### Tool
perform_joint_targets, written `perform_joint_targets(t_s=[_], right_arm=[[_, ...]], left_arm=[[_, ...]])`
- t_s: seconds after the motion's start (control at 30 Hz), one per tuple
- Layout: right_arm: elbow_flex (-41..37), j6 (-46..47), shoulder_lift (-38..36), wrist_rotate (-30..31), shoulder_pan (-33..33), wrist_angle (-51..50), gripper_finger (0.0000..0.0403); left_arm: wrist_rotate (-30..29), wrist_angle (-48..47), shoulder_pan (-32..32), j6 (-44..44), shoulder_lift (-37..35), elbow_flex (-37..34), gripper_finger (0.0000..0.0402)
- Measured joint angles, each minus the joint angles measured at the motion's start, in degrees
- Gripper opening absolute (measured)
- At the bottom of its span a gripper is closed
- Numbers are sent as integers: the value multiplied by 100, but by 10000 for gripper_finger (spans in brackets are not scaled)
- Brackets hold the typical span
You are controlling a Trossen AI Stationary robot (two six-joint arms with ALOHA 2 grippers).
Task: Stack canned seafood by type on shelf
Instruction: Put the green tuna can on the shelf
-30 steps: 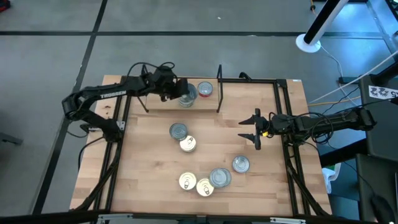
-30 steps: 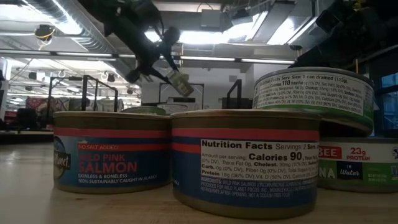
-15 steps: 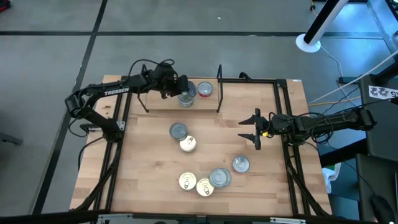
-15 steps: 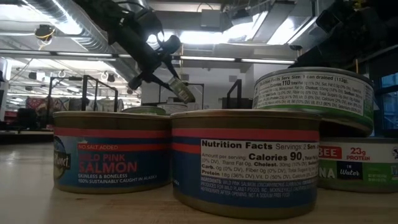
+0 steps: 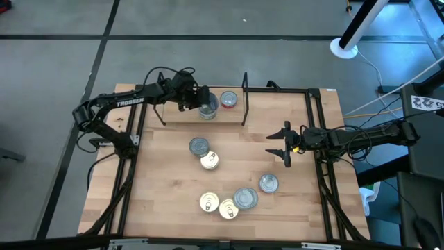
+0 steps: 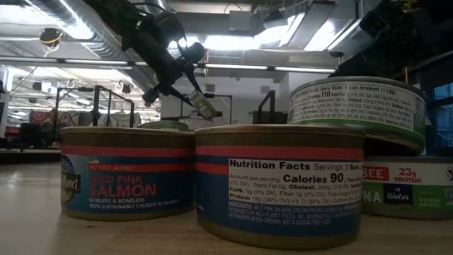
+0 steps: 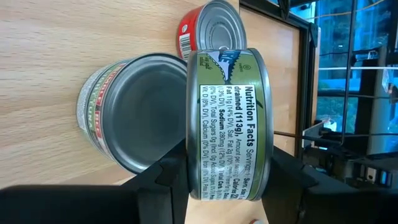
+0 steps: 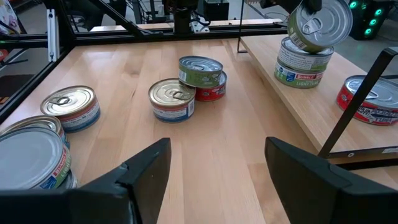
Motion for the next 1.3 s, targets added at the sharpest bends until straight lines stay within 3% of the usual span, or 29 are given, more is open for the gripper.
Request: perform_joint_targets(t_s=[0.23, 0.67, 1.3], right_arm=[[1, 0, 0, 0, -1, 0, 260], [1, 0, 0, 0, -2, 0, 260], [1, 9, 0, 0, -2, 1, 260]], left_arm=[[-13, -83, 0, -3, 0, 2, 170], [-66, -334, 0, 938, 0, 2, 175], [-66, -476, 0, 1238, 0, 1, 190]])
